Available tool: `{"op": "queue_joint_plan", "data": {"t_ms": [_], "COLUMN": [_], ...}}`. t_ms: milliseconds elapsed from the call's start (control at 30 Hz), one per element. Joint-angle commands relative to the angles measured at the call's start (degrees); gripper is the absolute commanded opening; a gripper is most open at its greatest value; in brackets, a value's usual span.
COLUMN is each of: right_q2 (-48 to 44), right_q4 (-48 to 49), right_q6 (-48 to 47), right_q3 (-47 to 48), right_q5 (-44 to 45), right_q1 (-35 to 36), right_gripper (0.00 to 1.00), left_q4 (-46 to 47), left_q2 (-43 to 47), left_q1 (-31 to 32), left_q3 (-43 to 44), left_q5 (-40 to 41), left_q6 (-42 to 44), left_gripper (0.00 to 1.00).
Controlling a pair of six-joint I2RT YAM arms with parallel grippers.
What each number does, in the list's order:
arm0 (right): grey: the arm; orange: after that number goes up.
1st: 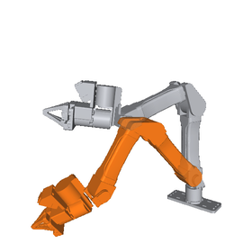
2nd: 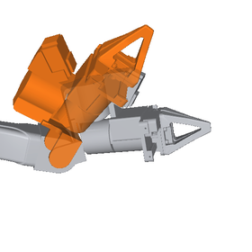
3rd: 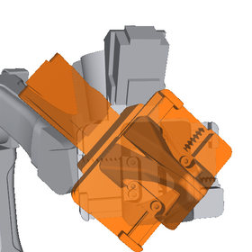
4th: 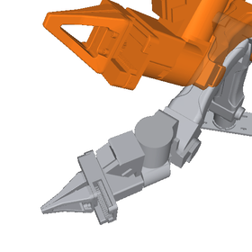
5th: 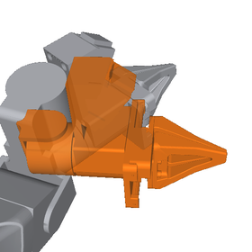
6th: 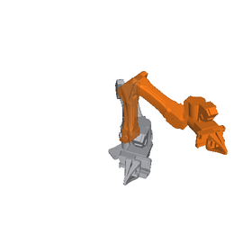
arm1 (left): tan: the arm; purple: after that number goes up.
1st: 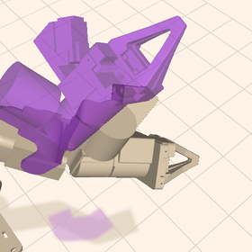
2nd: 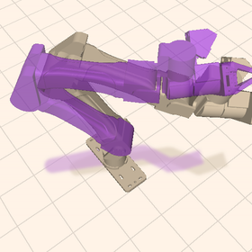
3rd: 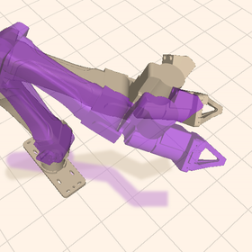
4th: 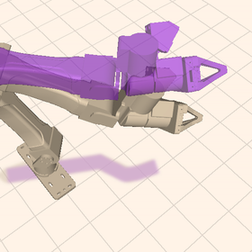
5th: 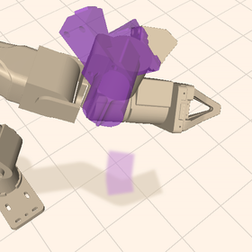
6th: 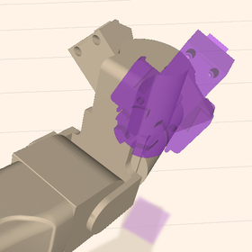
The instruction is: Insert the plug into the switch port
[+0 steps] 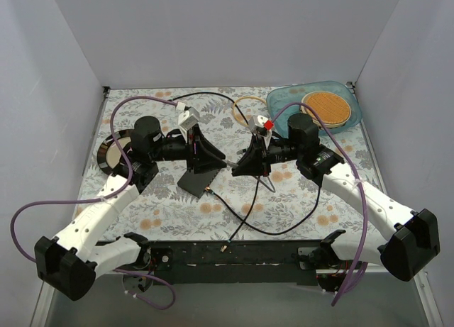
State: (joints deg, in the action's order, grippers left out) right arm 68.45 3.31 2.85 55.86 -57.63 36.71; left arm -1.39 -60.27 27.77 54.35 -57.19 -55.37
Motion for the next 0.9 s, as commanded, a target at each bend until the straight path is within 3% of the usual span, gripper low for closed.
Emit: {"op": "queue_joint_plan", "data": {"t_ms": [0,267,500,533,633,667,700,767,800,867], "right_q2": [-0.42,-0.24,-0.33,-0.33,-0.68,-1.2,-1.56,-3.22,-4.01,-6.73], "right_q4": [2.67,3.19,3.46,3.54,3.46,2.41,1.62,-0.66,-1.89,-3.04], "right_q6": [0.93,1.54,1.89,1.89,2.07,2.07,1.98,0.49,0.31,-0.65], "right_q3": [1.19,0.83,0.4,0.39,0.39,0.57,0.83,1.45,1.54,1.71], "right_q5": [-1.0,-1.0,-0.82,-0.65,0.4,2.67,4.17,9.43,11.38,17.6], "right_q1": [-0.32,-0.32,-0.32,-0.32,-0.32,-0.32,-0.32,-0.32,-0.32,-0.23], "right_gripper": [0.01,0.01,0.01,0.01,0.01,0.12,0.35,0.58,0.76,0.83], "left_q4": [2.6,5.16,5.34,5.34,5.17,5.08,5.08,4.73,4.29,1.92], "left_q2": [-0.55,-1.78,-3.27,-3.36,-2.93,-2.57,-2.4,-1.87,-1.87,-2.48], "left_q1": [1.32,3.17,5.27,5.36,5.54,5.54,5.54,5.54,5.54,5.54], "left_q3": [0.94,1.02,1.55,1.46,1.46,1.55,1.46,1.73,2.07,3.3], "left_q5": [-1.96,-1.96,-0.82,-0.73,0.23,1.98,2.86,7.67,9.53,14.71], "left_q6": [-0.96,-2.37,-2.37,-2.37,-2.37,-2.89,-3.24,-5.17,-5.7,-6.93], "left_gripper": [0.38,0.31,0.1,0.02,0.0,0.0,0.0,0.0,0.0,0.0]}}
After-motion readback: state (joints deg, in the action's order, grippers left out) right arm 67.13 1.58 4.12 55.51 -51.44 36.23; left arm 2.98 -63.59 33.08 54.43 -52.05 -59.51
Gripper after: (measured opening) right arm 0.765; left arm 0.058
